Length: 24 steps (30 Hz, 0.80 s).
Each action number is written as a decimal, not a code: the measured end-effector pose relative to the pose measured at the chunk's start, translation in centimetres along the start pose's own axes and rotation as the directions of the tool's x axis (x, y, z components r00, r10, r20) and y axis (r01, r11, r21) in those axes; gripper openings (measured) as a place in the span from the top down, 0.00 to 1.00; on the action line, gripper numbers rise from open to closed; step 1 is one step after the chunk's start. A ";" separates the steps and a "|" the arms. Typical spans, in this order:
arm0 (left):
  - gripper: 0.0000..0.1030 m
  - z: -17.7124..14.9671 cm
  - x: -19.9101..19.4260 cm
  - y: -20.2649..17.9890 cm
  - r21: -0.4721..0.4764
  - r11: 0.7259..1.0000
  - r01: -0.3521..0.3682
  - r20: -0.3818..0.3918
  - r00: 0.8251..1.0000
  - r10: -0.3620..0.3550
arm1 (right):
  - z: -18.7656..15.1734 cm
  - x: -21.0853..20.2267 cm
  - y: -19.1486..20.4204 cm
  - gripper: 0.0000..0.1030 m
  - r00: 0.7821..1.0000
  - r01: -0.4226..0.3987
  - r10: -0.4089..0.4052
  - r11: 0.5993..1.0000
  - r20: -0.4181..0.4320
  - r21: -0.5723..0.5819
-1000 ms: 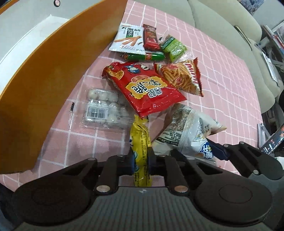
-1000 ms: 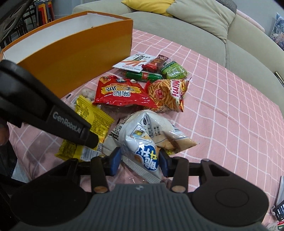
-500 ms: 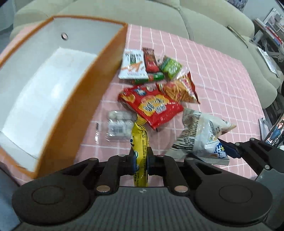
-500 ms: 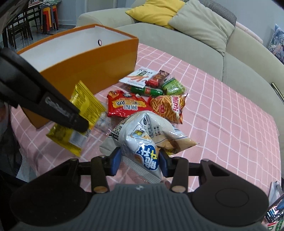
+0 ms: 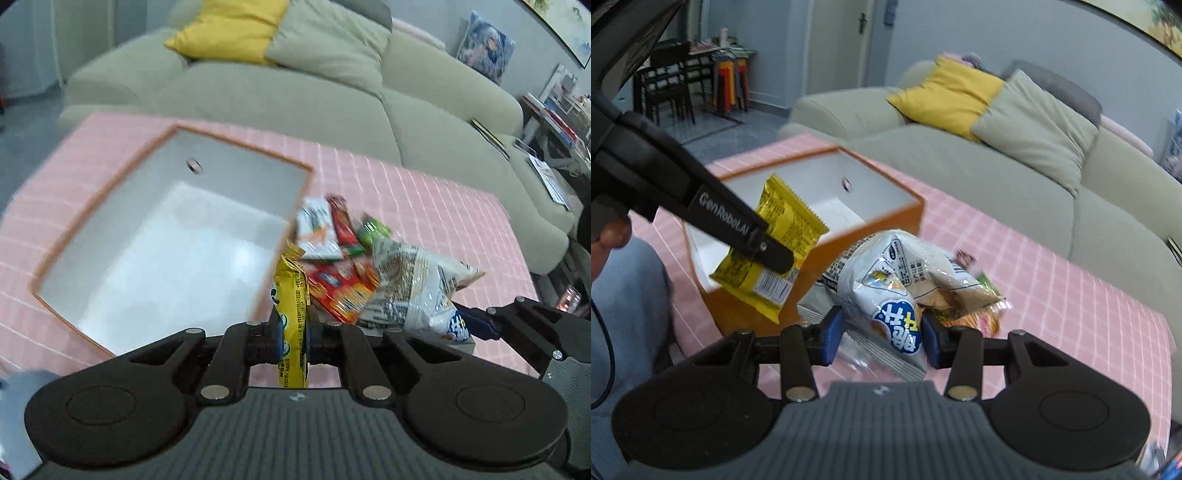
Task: Organize snacks
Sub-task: 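Carry both packets over the box and open both grippers to drop them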
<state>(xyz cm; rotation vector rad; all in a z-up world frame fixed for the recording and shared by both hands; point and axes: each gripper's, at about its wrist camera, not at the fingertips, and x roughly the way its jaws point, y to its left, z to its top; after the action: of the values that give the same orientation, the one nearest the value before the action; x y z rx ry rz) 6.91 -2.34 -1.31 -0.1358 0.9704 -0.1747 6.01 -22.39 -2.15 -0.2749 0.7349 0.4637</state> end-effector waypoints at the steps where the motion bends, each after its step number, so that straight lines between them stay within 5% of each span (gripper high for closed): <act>1: 0.90 0.4 -0.5 0.5 0.005 1.000 -0.014 0.012 1.000 0.014 | 0.6 0.1 0.3 0.59 1.000 -0.010 0.010 1.000 0.008 -0.007; 11: 0.90 3.2 -1.5 5.2 0.031 0.990 -0.138 0.008 0.990 0.138 | 6.0 1.9 4.9 0.59 0.990 -0.122 0.130 0.984 0.050 -0.129; 24: 0.90 3.7 4.1 9.0 0.111 0.975 -0.193 -0.191 0.959 0.211 | 10.3 10.1 9.0 0.59 0.971 -0.226 0.197 0.939 -0.133 -0.259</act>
<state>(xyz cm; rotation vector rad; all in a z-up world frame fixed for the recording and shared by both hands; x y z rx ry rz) 13.07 5.73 -4.30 0.0671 1.1694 -0.0442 14.01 -7.39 -2.58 -0.4842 0.8073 0.7630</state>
